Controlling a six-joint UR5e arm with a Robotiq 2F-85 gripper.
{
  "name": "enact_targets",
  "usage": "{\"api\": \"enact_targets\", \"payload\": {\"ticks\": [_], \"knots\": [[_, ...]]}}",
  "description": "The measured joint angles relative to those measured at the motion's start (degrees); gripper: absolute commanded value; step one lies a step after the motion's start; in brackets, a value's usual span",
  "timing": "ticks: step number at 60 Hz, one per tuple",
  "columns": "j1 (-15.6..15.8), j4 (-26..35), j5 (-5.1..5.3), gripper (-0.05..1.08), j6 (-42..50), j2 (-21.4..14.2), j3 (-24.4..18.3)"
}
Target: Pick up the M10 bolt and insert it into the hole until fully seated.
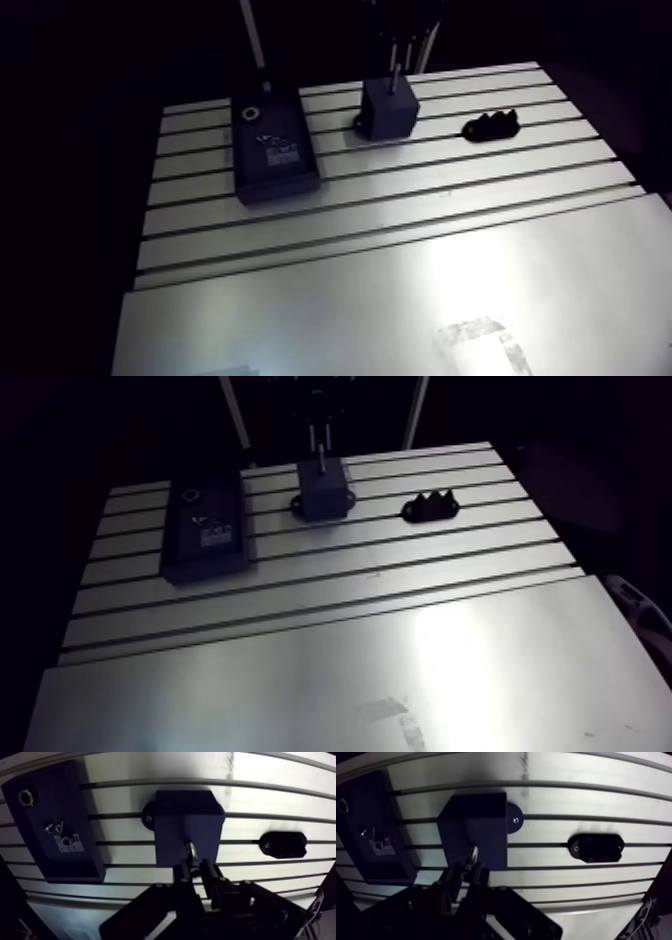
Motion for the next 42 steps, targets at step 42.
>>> {"api": "enact_targets", "payload": {"ticks": [42], "knots": [[0.03,-0.14,0.01,1.08,-0.01,0.05,0.33]]}}
